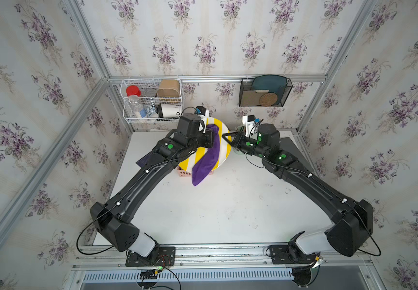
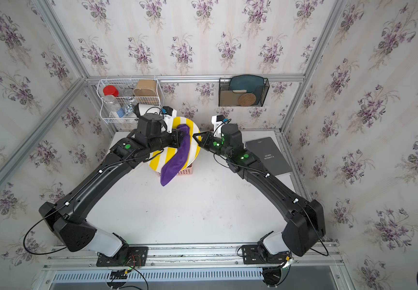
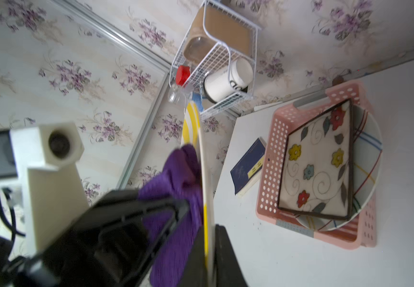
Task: Wipe the wet plate dry
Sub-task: Wipe the plate with towel.
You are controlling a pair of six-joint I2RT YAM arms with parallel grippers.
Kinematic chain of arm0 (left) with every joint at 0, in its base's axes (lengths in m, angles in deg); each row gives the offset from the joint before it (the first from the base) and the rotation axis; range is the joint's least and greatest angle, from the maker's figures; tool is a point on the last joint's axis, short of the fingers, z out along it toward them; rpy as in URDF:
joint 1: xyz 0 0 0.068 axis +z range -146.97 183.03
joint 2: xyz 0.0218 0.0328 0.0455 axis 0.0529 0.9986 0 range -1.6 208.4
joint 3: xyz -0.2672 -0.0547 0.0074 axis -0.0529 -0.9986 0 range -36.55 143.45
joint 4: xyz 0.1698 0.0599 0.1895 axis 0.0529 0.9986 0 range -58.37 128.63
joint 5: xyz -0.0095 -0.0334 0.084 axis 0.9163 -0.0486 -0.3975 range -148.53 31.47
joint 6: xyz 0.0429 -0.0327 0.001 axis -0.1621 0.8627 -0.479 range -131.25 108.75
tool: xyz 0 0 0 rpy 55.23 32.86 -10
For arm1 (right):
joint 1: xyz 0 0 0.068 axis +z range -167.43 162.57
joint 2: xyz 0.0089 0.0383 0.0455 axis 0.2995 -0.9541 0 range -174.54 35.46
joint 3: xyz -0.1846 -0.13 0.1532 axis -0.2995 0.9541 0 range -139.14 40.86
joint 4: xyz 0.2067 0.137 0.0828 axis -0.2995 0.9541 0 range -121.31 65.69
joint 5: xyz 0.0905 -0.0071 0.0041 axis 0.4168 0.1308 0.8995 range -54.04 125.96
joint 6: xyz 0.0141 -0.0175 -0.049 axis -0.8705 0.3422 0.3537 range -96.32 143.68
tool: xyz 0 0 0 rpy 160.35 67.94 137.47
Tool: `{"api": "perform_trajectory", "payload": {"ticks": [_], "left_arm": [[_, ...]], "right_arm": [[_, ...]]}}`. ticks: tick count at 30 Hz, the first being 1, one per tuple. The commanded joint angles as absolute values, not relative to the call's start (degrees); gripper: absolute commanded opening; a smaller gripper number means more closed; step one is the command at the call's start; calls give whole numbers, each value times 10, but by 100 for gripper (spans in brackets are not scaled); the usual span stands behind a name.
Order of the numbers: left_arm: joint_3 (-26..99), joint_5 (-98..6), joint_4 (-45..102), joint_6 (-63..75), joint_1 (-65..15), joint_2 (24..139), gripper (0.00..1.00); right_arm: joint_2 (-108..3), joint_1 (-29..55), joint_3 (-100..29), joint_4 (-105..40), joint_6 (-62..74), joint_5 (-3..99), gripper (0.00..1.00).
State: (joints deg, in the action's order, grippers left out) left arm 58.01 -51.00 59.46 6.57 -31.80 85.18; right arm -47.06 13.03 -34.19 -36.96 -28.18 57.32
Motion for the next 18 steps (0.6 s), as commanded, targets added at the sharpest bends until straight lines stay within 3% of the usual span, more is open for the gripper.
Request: {"api": "perform_trajectory", "payload": {"ticks": [1,6,11,15,18], "left_arm": [[562,-501,615,87,-305,829,0],[584,-525,647,104,-274,812,0],[621,-418,627,109,-295,863,0],[617,-402,592,125,-309,872,0],[619,-443,610,123,-290,859,0]], "right_arm": [[-439,86,-327,-618,-331,599,0],[-405,116,-284,-574,-287,626,0],[-424,189,-292,-589,-273,635,0],[-450,165,-347,-603,-288,614,0],[-449,103,-344,-622,-329,608,0]]}}
